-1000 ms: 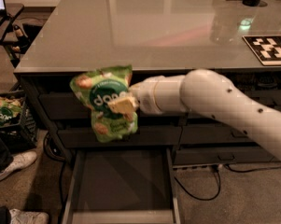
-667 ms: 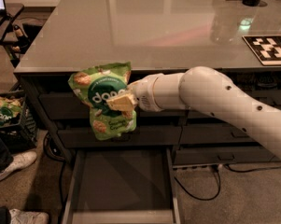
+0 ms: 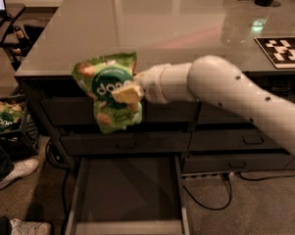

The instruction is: Pick green rice chip bag from bottom drawer and place on counter

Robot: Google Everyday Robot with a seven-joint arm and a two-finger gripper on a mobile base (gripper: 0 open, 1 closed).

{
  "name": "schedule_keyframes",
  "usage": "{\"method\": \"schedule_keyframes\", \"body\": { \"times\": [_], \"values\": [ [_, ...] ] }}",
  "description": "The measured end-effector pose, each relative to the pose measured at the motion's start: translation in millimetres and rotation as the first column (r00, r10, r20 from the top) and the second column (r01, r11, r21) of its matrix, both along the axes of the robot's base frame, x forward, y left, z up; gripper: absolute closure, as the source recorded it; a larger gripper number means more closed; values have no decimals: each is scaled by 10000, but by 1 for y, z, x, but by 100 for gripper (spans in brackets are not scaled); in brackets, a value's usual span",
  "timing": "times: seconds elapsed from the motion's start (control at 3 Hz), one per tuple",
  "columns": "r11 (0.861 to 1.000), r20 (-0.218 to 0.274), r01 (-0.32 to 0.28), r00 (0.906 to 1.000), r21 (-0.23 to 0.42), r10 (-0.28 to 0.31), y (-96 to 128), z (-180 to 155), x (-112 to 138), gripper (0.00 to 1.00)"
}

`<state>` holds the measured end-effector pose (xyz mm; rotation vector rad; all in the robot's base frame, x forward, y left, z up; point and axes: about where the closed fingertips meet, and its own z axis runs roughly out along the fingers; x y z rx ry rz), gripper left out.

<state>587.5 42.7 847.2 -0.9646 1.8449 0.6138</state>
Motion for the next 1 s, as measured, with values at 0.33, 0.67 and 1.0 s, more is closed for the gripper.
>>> {"method": "schedule_keyframes", "body": {
  "times": [0.33,0.67,1.0],
  "values": [
    [9999,449,-16,9990,-170,23,-2,26,39,100],
    [9992,821,-81,9966,-399,114,0,50,72,100],
    [9972,1137,-204,9931,-714,284,2,75,95,100]
  ]
}}
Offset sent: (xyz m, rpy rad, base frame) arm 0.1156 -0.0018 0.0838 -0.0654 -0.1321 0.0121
